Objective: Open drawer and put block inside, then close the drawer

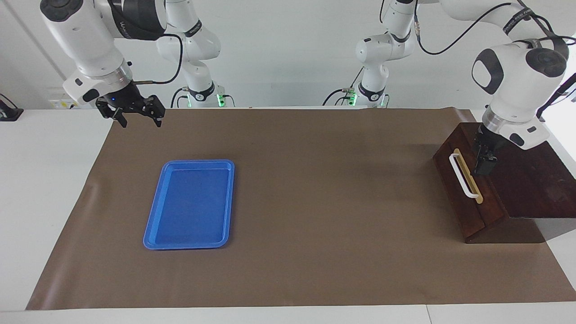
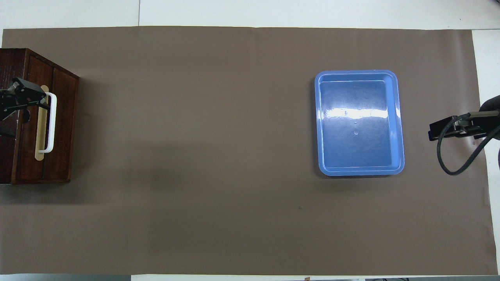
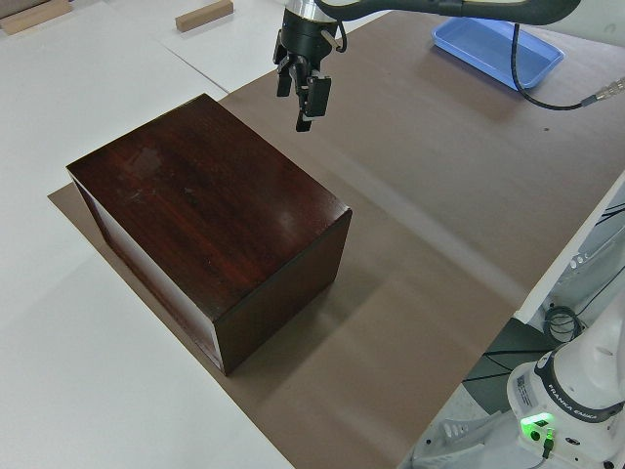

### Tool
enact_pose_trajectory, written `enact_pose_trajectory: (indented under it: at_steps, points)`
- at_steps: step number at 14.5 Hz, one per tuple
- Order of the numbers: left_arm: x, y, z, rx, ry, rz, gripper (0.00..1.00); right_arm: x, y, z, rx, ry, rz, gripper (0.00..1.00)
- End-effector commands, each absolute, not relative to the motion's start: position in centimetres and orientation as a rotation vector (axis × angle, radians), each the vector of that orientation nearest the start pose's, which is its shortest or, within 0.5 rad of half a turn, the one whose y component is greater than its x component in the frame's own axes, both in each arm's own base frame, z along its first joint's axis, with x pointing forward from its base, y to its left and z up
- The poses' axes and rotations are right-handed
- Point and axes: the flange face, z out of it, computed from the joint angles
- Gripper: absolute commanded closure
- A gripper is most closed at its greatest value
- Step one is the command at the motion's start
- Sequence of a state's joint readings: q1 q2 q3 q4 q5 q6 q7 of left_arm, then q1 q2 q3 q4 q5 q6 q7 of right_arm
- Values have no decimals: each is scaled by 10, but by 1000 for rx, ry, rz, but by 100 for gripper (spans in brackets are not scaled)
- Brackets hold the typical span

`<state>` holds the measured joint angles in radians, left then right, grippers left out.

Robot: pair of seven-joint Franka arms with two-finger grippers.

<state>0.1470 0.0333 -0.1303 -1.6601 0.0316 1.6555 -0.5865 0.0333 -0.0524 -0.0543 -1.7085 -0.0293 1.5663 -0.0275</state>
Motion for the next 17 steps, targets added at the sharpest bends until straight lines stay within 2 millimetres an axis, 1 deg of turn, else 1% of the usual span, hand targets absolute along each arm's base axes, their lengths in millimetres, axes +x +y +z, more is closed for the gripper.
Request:
enact_pose_trajectory:
  at_steps: [1, 2, 3, 4, 5, 6, 7, 8, 9, 11, 12, 14, 16, 17]
  points:
    - [558, 3, 589, -3107, -612, 131, 0, 531, -18, 589, -3171, -24, 160, 0]
    - [558, -12, 589, -3145, -373, 123, 0, 531, -18, 589, -3171, -24, 160, 0]
    - [556, -16, 591, -3152, -249, 130, 0, 532, -18, 590, -3172, -24, 158, 0]
    - [555, -20, 590, -3131, -205, 133, 0, 531, -18, 589, -3171, -24, 160, 0]
    - [553, -24, 590, -3107, -174, 135, 0, 532, -18, 590, -3172, -24, 158, 0]
    - [547, -32, 586, -3107, -157, 151, 0, 532, -18, 590, -3172, -24, 158, 0]
    - [539, -33, 581, -3102, -164, 172, 0, 531, -18, 589, -3171, -24, 160, 0]
    - [537, -33, 579, -3100, -169, 182, 0, 531, -18, 589, -3171, -24, 160, 0]
    - [538, -34, 582, -3105, -167, 164, 0, 532, -18, 590, -3172, -24, 158, 0]
    - [541, -33, 596, -3106, -138, 135, 0, 531, -17, 589, -3172, -27, 160, 0]
    - [540, -32, 604, -3114, -66, 129, 0, 531, -18, 589, -3171, -24, 160, 0]
    - [544, -30, 618, -3113, -54, 117, 0, 531, -17, 589, -3172, -27, 160, 0]
    - [546, -30, 614, -3122, 11, 104, 0, 531, -18, 589, -3171, -24, 160, 0]
    - [547, -29, 617, -3120, 9, 90, 0, 532, -17, 590, -3172, -26, 158, 0]
